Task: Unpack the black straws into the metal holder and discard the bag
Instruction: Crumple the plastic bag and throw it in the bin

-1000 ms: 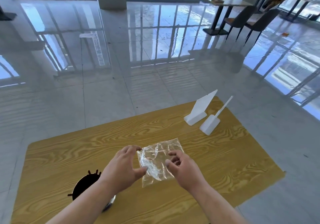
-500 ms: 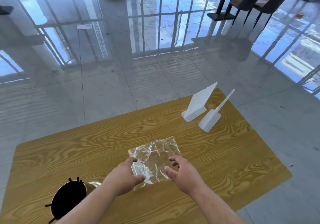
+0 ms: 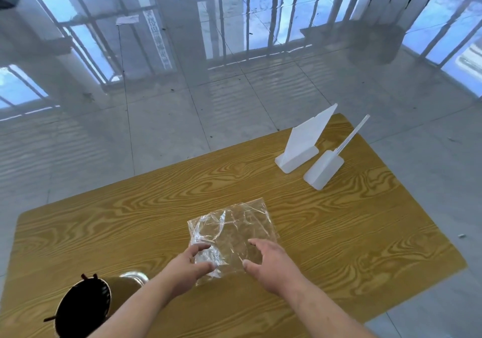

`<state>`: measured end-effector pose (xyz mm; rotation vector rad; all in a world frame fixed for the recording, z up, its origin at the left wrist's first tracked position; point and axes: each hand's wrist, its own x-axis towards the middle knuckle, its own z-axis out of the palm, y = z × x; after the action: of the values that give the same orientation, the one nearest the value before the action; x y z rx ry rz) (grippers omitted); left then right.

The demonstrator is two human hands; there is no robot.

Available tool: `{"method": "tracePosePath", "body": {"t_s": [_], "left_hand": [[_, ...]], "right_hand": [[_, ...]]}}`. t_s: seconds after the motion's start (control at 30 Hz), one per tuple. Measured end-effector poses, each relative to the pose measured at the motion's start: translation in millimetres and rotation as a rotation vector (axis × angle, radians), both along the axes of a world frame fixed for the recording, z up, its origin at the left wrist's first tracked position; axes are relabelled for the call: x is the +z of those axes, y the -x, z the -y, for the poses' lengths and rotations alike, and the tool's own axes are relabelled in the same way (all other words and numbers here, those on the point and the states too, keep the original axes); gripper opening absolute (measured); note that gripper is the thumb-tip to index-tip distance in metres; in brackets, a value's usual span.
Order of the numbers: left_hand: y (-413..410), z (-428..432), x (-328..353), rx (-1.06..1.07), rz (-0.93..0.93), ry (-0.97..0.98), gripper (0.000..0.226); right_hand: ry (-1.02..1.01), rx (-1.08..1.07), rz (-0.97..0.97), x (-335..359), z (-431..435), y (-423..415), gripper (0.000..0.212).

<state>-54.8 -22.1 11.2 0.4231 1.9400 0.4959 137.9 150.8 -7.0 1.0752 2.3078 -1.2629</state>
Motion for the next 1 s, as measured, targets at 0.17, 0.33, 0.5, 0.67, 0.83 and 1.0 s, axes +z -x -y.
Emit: {"method": "tracePosePath", "body": {"t_s": [0.17,0.33,0.5,0.67,0.83,1.0], "left_hand": [[-5,-8,-9,0.049,0.038,-0.043,0.057],[-4,-11,-15,0.103,0.066,-0.044,0.071],[-12,-20,-5,0.263,0.182,-0.015,0.053],[-18,-25,19,0.460,0.280,-0.089,0.043],[-16,-27,51,0.595,0.349,-0.192,0.033],[-16,-28,73,0.703,0.424,-0.294,0.030]], "right_hand": [[0.009,0.052,0.039,-10,-4,-4,0.074],[-0.006,0.104,0.063,-18,-3,-10,0.076],[-0.043,0.198,0.101,-19,-2,-12,0.092],[-0.169,0.254,0.118,-7,6,-12,0.106],[-0.266,0.227,0.079,7,7,3,0.105],[-0.251,0.230,-0.008,16,11,16,0.110]]}}
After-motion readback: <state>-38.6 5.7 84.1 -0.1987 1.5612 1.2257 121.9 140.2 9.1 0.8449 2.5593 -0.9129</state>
